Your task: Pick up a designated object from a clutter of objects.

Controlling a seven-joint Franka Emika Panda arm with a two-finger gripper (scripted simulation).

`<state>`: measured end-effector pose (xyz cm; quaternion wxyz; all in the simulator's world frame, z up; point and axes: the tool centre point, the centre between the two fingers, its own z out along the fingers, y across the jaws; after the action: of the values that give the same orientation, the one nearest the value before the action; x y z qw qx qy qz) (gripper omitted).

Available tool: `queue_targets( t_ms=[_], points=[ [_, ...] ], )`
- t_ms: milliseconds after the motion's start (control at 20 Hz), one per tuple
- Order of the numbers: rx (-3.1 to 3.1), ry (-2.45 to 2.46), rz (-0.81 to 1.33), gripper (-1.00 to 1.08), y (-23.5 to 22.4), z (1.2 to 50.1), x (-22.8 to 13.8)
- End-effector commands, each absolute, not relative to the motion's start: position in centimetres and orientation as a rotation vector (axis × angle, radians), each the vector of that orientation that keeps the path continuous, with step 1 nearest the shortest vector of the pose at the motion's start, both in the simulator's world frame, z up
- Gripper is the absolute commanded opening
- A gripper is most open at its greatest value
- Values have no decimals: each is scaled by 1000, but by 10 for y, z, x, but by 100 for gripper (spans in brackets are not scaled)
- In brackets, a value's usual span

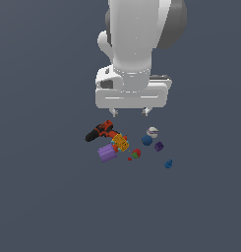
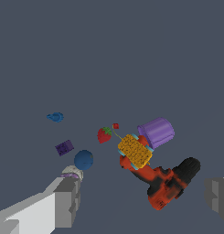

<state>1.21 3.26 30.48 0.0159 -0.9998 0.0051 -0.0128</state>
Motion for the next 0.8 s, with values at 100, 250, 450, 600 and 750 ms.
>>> queue_targets(
  t_ms=[100,250,450,600,750],
  points=[
    [-3116,24,-34,100,48,289,23],
    [-3122,33,-30,100,62,274,32],
    [-3130,47,-25,100,89,247,46],
    [-3136,59,-21,100,114,222,56],
    [-3140,72,-17,100,140,194,63]
  ],
)
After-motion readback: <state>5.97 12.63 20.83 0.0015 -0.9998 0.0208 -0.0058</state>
